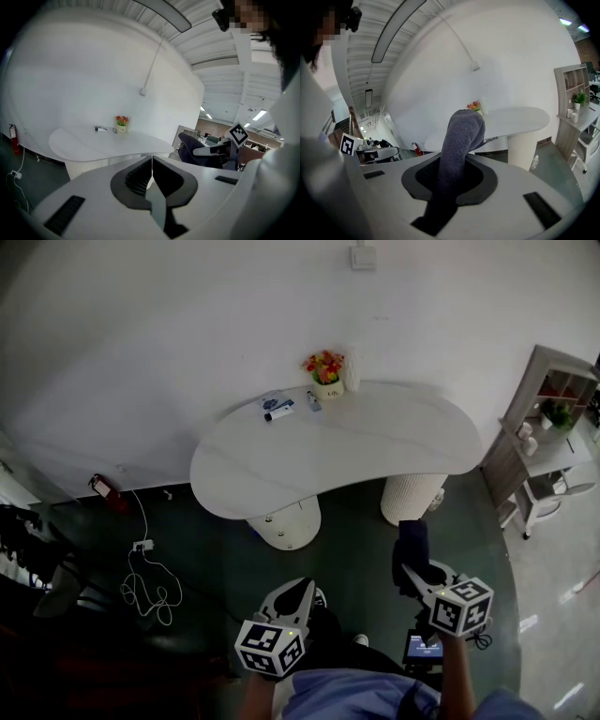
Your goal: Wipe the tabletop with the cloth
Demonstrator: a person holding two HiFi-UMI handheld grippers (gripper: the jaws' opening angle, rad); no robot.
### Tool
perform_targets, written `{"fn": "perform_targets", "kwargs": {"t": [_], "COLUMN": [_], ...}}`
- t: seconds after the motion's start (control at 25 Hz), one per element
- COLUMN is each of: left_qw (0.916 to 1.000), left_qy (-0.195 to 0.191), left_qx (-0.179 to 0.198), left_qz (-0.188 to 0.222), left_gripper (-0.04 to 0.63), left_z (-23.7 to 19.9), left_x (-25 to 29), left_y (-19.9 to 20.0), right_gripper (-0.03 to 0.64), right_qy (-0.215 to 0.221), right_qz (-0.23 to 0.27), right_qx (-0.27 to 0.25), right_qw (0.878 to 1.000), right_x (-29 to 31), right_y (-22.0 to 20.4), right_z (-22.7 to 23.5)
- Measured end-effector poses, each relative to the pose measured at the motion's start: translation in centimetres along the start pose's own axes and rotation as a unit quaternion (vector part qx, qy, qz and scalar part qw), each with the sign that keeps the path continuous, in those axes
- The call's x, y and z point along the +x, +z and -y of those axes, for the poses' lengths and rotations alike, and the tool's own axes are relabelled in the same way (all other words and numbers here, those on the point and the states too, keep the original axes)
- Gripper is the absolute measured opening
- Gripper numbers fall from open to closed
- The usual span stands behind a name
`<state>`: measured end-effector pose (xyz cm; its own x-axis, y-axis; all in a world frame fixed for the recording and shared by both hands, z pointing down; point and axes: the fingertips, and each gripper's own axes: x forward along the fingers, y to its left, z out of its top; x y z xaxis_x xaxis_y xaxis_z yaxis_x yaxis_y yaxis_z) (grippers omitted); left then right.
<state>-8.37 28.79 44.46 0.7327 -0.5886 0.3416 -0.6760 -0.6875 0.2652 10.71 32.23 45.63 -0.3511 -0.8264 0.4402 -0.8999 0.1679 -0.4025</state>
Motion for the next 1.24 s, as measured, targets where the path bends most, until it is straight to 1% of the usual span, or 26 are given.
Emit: {"fn": "perform_targets", "kwargs": {"t": [0.12, 0.28, 0.64, 0.88, 1.24], "left_qw": [1.0000, 0.9999, 0.9998, 0.9998, 0.9998], "left_qy": [0.000, 0.007, 0.011, 0.002, 0.009], "left_qx": [0.003, 0.007, 0.015, 0.020, 0.018], "left_qz": [-0.004, -0.004, 0.000, 0.003, 0.010], "left_gripper": [0.017, 0.017, 0.017, 0.016, 0.017], "left_z": [1.4, 2.2, 3.1, 3.9, 2.6], "left_x": [-1.1, -2.4, -3.3, -3.4, -3.6], "left_y": [-1.0, -1.8, -1.7, -1.9, -1.5], "right_gripper": [0.071, 0.071, 0.071, 0.071, 0.071], "right_qy": [0.005, 0.013, 0.021, 0.013, -0.010], "right_qz": [-0.001, 0.000, 0.004, 0.007, 0.019], "right_qx": [0.000, 0.002, 0.000, -0.002, 0.007], "right_qw": [1.000, 1.000, 1.000, 1.000, 1.000], "right_x": [-1.3, -2.3, -3.4, -4.4, -4.9], "right_y": [-0.9, -2.0, -2.4, -2.5, -2.0], "right_z": [-0.2, -0.8, -1.3, -0.7, 0.8]}}
